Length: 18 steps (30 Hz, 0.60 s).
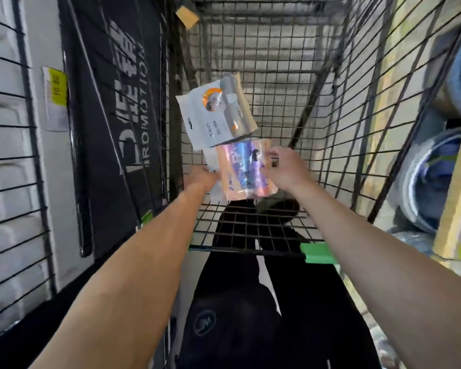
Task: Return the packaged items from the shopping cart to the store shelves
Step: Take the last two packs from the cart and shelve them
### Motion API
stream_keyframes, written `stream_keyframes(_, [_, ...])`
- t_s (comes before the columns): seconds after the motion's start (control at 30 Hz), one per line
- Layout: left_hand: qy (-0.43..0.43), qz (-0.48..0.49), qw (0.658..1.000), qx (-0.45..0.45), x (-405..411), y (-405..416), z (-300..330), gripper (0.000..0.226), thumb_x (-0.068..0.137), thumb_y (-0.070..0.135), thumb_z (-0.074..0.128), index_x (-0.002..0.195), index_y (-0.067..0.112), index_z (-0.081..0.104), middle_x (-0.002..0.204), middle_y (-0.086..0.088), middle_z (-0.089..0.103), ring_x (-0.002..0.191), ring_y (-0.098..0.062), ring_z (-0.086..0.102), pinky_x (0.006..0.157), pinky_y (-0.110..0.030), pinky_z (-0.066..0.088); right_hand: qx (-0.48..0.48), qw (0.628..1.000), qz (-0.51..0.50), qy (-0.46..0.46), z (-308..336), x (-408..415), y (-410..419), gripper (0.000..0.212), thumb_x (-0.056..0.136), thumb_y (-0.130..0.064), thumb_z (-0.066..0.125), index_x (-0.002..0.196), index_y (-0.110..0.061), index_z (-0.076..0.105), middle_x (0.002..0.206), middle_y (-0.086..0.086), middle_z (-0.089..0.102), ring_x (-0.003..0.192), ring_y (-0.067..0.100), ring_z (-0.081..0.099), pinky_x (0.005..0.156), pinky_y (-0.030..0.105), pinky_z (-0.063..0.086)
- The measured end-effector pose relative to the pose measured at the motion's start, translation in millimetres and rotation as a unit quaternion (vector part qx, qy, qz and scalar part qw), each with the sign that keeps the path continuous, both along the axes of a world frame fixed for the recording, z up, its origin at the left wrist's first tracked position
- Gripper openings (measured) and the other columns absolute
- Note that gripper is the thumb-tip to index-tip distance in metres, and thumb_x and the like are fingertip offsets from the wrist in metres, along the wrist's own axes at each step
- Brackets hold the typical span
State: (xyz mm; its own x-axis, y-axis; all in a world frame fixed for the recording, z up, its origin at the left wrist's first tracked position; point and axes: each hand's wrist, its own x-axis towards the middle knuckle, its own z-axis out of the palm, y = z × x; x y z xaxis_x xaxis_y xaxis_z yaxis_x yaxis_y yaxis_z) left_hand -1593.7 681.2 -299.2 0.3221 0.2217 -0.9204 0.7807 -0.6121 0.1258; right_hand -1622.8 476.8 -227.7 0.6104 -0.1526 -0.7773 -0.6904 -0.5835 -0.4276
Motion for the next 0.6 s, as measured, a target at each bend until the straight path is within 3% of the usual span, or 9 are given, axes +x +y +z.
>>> stream_keyframes(0.1, [-0.044, -0.116, 0.992, -0.003, 1, -11, 12, 0.017, 0.091, 0.022, 0.068, 0.105, 0.013, 0.069, 0.111, -0.007, 0.07, 0.108, -0.028, 0.066, 0.099, -0.041, 0.053, -0.037, 0.998, 0.03, -0.043, -4, 4, 0, 0.037, 0.086, -0.002, 0.07, 0.12, -0.014, 0.063, 0.121, 0.007, 0.064, 0.11, 0.026, 0.061, 0.081, 0.025, 0.04])
stream_keyframes(0.17, [-0.069, -0.159, 0.983, -0.059, 4, -14, 22, 0.015, 0.095, 0.021, 0.063, 0.107, 0.014, 0.069, 0.111, -0.006, 0.071, 0.109, -0.027, 0.065, 0.098, -0.04, 0.052, -0.064, 0.994, 0.045, -0.074, -7, 7, 0, 0.045, 0.082, 0.002, 0.072, 0.123, -0.014, 0.061, 0.121, 0.006, 0.062, 0.115, 0.025, 0.058, 0.088, 0.028, 0.043])
stream_keyframes(0.3, [-0.058, -0.055, 0.972, -0.223, 25, -17, 49, 0.026, 0.097, 0.005, 0.054, 0.119, 0.009, 0.068, 0.12, -0.004, 0.069, 0.115, -0.022, 0.063, 0.099, -0.034, 0.048, -0.038, 0.994, 0.046, -0.087, -7, 20, -3, 0.057, 0.078, 0.002, 0.075, 0.128, -0.017, 0.055, 0.124, 0.003, 0.056, 0.122, 0.022, 0.052, 0.101, 0.036, 0.044])
stream_keyframes(0.37, [-0.082, -0.012, 0.961, -0.263, 41, -22, 60, 0.021, 0.088, 0.004, 0.053, 0.1, 0.01, 0.07, 0.108, -0.004, 0.069, 0.103, -0.021, 0.063, 0.087, -0.034, 0.05, -0.021, 0.995, 0.043, -0.091, -5, 31, -6, 0.069, 0.075, -0.004, 0.08, 0.136, -0.017, 0.05, 0.134, 0.003, 0.054, 0.129, 0.024, 0.049, 0.108, 0.042, 0.043])
stream_keyframes(0.47, [-0.118, 0.012, 0.952, -0.283, 69, -28, 74, 0.009, 0.07, 0.011, 0.055, 0.078, 0.007, 0.056, 0.08, -0.004, 0.059, 0.077, -0.021, 0.056, 0.066, -0.027, 0.043, -0.004, 0.994, 0.08, -0.074, 0, 55, -12, 0.081, 0.07, -0.014, 0.087, 0.141, -0.02, 0.048, 0.141, 0.001, 0.054, 0.131, 0.022, 0.048, 0.11, 0.043, 0.039])
stream_keyframes(0.53, [-0.12, 0.002, 0.948, -0.297, 86, -28, 77, 0.009, 0.075, 0.008, 0.053, 0.083, 0.008, 0.054, 0.079, 0.001, 0.06, 0.073, -0.018, 0.058, 0.062, -0.025, 0.045, 0.033, 0.994, 0.098, -0.036, 1, 72, -20, 0.071, 0.069, -0.014, 0.088, 0.132, -0.023, 0.056, 0.131, -0.002, 0.062, 0.12, 0.02, 0.057, 0.102, 0.039, 0.044])
stream_keyframes(0.6, [-0.114, 0.017, 0.941, -0.317, 100, -25, 75, 0.015, 0.073, 0.009, 0.055, 0.088, 0.009, 0.055, 0.083, -0.002, 0.059, 0.073, -0.017, 0.06, 0.061, -0.024, 0.047, 0.064, 0.992, 0.108, -0.02, 2, 82, -27, 0.05, 0.066, -0.018, 0.09, 0.107, -0.031, 0.064, 0.112, -0.005, 0.069, 0.108, 0.02, 0.064, 0.097, 0.037, 0.048])
